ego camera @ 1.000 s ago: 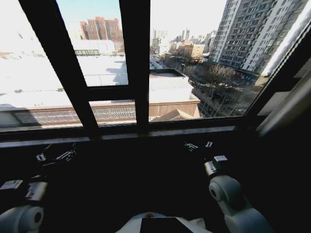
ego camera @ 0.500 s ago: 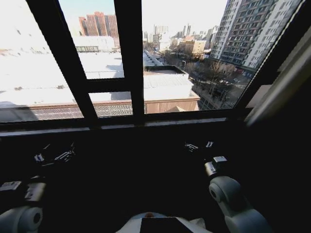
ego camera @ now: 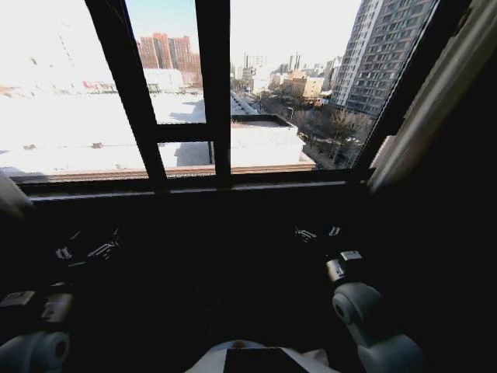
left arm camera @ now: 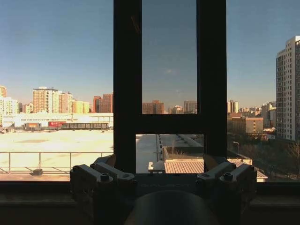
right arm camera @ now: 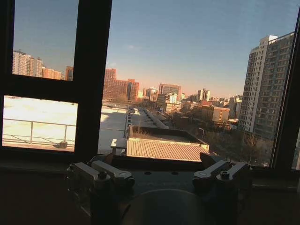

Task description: Open the curtains by pulling them apart, changing their state from closed to fully open.

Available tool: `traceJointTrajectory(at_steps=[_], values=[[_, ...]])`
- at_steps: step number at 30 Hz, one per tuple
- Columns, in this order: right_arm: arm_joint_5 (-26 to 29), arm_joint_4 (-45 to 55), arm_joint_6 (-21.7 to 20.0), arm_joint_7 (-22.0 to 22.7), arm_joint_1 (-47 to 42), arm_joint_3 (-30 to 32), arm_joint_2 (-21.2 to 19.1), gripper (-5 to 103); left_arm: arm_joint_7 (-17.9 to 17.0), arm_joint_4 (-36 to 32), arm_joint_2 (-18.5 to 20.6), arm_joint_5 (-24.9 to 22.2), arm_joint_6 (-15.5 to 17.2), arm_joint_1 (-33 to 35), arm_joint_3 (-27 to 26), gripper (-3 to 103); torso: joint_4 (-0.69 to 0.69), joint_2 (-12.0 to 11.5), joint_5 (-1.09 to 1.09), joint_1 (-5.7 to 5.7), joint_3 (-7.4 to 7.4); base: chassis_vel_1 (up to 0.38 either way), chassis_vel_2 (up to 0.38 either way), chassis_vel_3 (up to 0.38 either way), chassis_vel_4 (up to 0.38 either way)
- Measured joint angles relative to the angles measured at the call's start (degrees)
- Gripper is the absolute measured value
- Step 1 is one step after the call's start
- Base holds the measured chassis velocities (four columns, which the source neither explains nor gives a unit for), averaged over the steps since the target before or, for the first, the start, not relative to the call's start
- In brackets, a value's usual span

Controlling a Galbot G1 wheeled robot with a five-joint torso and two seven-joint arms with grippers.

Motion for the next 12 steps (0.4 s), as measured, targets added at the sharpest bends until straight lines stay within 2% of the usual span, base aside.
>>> traceJointTrajectory(at_steps=[3,7,12], values=[[0.0,0.0,-0.1,0.0,0.0,0.0,0.0,100,0.0,0.2,0.0,0.0,-0.4,0.1,0.1,100,0.05,-0.1,0.01,0.11,0.06,0.000,0.000,0.000,0.000],[0.0,0.1,-0.2,0.0,-0.1,0.0,0.1,100,0.0,0.3,0.0,-0.1,-0.5,0.1,0.2,100,0.05,-0.1,0.01,0.20,0.07,-0.047,0.064,0.103,-0.053],[0.0,0.5,-0.2,0.0,-0.5,0.0,0.3,100,0.0,0.4,-0.2,-0.1,0.0,0.1,0.3,100,0.04,0.0,0.00,0.06,0.02,-0.015,0.003,0.010,-0.010]])
